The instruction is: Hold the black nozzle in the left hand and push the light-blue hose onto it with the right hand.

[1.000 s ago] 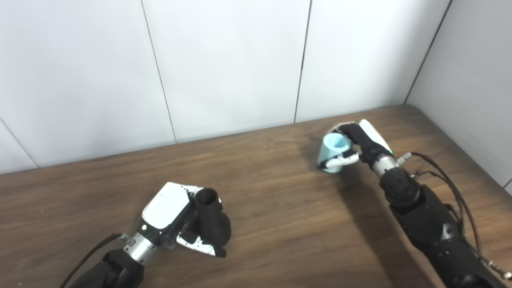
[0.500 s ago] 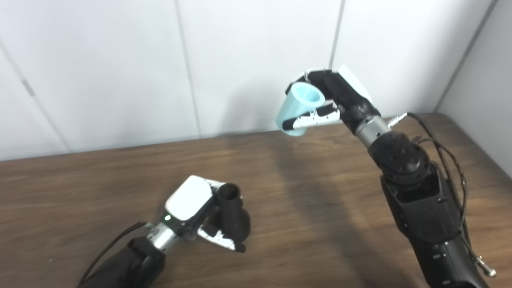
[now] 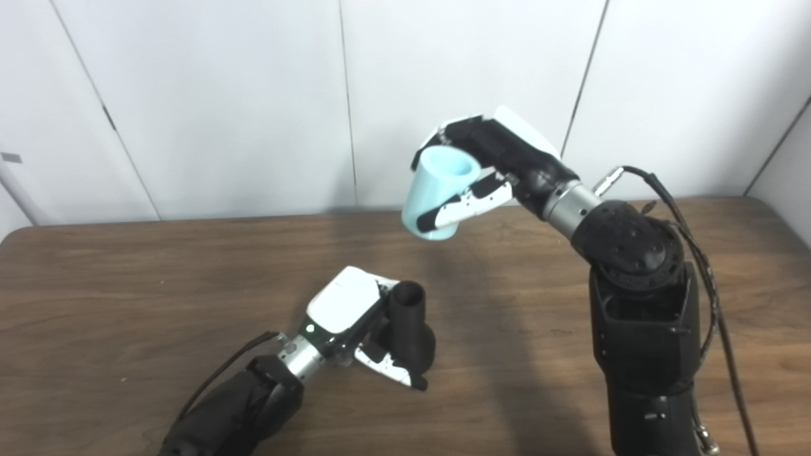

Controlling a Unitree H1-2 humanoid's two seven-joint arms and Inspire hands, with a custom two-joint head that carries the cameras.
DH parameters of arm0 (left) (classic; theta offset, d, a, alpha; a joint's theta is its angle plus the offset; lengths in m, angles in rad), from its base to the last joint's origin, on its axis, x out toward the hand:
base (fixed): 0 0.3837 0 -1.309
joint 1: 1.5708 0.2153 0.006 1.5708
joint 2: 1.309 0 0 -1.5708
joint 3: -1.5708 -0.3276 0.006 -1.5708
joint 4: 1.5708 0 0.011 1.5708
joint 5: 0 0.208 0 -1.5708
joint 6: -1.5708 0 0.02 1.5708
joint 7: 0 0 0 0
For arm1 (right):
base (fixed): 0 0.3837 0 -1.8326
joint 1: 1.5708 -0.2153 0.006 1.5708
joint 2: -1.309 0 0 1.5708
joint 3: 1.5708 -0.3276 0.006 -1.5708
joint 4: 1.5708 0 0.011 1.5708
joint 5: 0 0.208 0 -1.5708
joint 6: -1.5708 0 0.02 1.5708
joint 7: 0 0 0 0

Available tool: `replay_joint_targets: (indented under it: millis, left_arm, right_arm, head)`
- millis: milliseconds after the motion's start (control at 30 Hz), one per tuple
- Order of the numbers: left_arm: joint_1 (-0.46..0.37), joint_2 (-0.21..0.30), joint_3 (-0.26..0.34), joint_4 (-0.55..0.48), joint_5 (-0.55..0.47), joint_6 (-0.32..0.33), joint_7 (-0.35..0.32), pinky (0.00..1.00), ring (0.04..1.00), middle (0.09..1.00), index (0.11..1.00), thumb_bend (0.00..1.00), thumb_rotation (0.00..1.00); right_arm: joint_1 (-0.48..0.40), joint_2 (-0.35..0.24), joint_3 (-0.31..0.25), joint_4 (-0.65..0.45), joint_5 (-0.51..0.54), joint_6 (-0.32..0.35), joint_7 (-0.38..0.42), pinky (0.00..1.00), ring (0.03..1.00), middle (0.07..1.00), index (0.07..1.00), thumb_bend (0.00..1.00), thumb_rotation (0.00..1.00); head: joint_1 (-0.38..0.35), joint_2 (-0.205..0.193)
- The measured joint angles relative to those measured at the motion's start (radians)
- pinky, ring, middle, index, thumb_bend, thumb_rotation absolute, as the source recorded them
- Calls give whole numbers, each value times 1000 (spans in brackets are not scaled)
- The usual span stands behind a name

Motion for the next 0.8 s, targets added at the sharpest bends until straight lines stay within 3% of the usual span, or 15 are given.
replay_joint_targets:
  millis: [133,367,500,667,800]
  left_arm:
    - [0,-6,0,-3,2,15,-3,272,389,473,484,527,0]
    - [0,-12,0,-5,12,23,-3,257,373,473,483,527,0]
    - [0,-15,0,-5,14,24,-3,252,379,473,483,527,0]
    - [4,-16,0,-15,14,31,-8,260,383,473,483,527,0]
    - [12,-17,0,-33,15,42,-17,262,384,473,483,527,0]
  right_arm:
    - [0,53,-26,0,-67,0,94,251,333,431,488,529,0]
    - [5,79,-38,0,-134,0,208,267,359,438,483,531,0]
    - [18,83,-38,0,-149,0,226,205,294,406,486,527,0]
    - [32,70,-20,2,-131,0,219,346,411,457,490,529,0]
    - [63,41,18,16,-80,0,173,369,421,457,492,530,0]
  head:
    - [18,21]
    - [26,40]
    - [28,41]
    - [31,54]
    - [34,57]
